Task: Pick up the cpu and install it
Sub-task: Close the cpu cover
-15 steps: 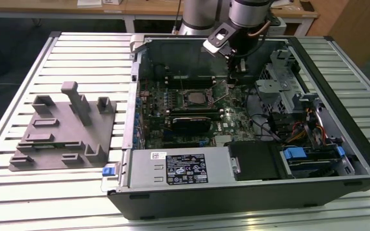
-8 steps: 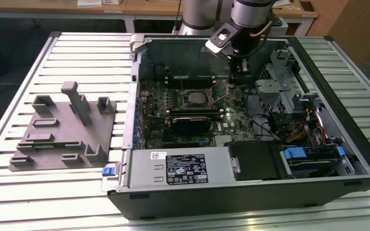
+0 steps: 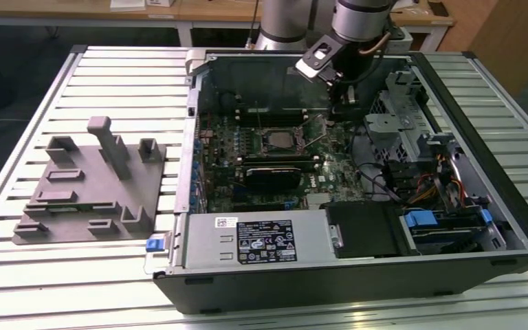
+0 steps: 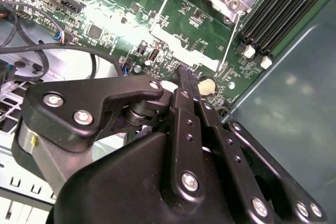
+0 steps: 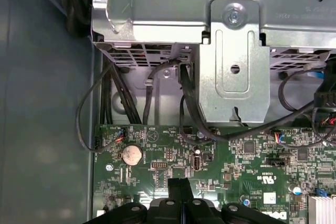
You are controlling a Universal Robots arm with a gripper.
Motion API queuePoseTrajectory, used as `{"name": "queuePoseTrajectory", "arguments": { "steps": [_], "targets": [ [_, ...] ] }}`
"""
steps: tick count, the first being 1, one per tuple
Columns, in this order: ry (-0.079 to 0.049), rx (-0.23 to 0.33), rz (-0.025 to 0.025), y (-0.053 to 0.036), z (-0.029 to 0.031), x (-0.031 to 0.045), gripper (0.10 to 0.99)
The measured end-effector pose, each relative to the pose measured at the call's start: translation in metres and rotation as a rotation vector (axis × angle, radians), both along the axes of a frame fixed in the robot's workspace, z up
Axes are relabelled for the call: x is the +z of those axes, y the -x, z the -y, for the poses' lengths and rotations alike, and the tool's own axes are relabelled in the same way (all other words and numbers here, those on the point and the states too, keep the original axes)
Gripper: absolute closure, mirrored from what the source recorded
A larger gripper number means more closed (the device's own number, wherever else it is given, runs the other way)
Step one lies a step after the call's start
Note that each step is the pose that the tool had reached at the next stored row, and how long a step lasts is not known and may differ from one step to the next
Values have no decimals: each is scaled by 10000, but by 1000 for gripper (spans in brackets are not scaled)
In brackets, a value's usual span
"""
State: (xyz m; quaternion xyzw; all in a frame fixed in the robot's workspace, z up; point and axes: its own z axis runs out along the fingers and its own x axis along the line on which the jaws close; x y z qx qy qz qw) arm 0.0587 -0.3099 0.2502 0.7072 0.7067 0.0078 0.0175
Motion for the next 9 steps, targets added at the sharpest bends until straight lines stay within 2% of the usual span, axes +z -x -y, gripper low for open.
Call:
{"name": "queuePoseTrajectory", "arguments": {
  "steps": [5,9],
  "targets": [
    [4,2,-18,-3,-1,-72,980],
    [0,1,-22,-2,-1,-74,980]
  ]
}}
